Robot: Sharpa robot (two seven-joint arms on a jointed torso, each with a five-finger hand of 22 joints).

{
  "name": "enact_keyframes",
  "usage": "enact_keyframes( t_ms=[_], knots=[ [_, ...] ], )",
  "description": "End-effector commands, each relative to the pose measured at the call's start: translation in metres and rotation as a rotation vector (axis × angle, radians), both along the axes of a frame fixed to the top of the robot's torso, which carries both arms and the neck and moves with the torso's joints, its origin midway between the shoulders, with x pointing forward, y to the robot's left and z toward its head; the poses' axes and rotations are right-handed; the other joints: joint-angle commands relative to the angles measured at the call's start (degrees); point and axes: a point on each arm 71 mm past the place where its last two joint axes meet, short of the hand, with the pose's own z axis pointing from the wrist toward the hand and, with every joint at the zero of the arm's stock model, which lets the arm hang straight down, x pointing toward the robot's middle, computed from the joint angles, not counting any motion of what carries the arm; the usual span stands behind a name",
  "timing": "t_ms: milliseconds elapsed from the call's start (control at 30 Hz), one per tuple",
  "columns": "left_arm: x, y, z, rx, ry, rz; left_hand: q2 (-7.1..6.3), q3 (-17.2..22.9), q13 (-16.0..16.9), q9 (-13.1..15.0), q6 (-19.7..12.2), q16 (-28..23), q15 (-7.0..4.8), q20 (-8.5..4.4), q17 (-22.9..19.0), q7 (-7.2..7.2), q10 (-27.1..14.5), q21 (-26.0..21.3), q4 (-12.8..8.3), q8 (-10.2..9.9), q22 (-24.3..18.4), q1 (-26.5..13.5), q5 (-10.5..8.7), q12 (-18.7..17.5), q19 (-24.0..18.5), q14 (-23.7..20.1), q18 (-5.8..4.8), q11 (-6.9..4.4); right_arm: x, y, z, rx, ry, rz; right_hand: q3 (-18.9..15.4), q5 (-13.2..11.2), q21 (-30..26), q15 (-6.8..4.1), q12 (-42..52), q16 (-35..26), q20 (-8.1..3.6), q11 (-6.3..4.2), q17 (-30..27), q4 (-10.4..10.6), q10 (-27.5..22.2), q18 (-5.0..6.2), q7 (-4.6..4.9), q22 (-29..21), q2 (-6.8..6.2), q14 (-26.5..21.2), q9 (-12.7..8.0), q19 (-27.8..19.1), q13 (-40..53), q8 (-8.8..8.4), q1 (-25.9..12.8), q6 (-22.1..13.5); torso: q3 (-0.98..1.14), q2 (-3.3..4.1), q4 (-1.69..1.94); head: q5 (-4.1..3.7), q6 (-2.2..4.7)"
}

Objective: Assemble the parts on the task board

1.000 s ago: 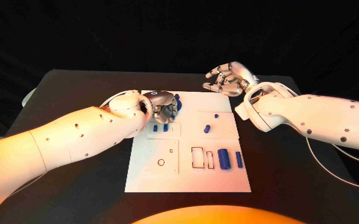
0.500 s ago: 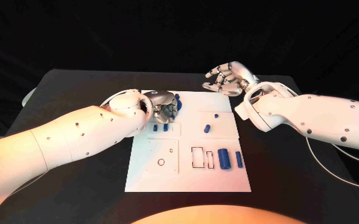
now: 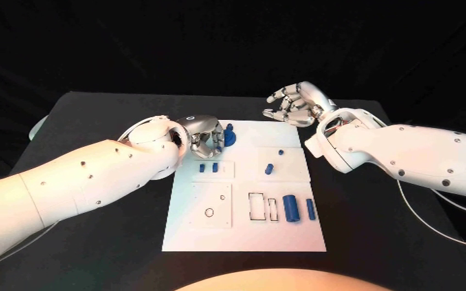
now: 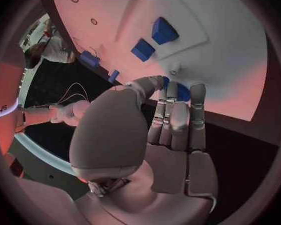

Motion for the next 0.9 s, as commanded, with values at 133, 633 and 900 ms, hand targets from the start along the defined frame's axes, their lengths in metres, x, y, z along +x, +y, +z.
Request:
enact_keyframes(
  t_ms=[133,633,900],
  knots=[
    [-0.004,0.007,0.013,-0.098,0.007,0.022,0.05,0.0,-0.2,0.2,0.8,0.5,-0.09,-0.04,0.5,-0.09,0.8,0.6,-0.6,-0.5,0.6,-0.6,-0.14,-0.8,1.0,0.7,0.11,-0.03,0.000,0.001,0.001,-0.002,-0.012,0.012,0.4,0.2,-0.2,-0.27,-0.3,-0.3,-0.23,-0.15,1.7,0.0,-0.4,0.55,0.26,8.0,-0.05,2.3,-0.1,0.5,0.0,0.26,0.5,0.0,0.04,-0.05,0.03,0.02,0.20],
    [-0.005,0.030,0.013,-0.063,0.070,0.055,-0.05,-0.1,-0.3,0.3,1.0,0.4,-0.10,-0.09,0.1,-0.10,1.2,0.7,-0.8,-0.7,0.6,-0.8,-0.16,-1.4,1.0,0.7,0.12,-0.05,-0.001,-0.001,-0.002,-0.004,-0.007,0.008,0.4,0.2,-0.2,-0.28,-0.4,-0.3,-0.25,-0.16,1.7,0.0,-0.3,0.55,0.25,8.0,-0.01,2.3,-0.1,0.5,-0.2,0.29,0.4,0.0,0.03,0.02,0.11,0.17,-0.02],
    [-0.004,0.029,0.006,-0.047,0.087,0.053,-0.07,-0.1,-0.3,0.3,1.0,0.4,-0.09,-0.10,0.2,-0.10,1.2,0.6,-0.8,-0.8,0.5,-0.8,-0.16,-1.5,1.0,0.7,0.13,-0.04,-0.001,0.000,-0.003,-0.003,-0.004,0.010,0.4,0.2,-0.2,-0.28,-0.4,-0.3,-0.25,-0.16,1.7,0.0,-0.3,0.55,0.25,8.0,-0.01,2.3,-0.1,0.5,-0.2,0.29,0.4,0.0,-0.03,0.06,-0.04,0.32,-0.06]
  ],
)
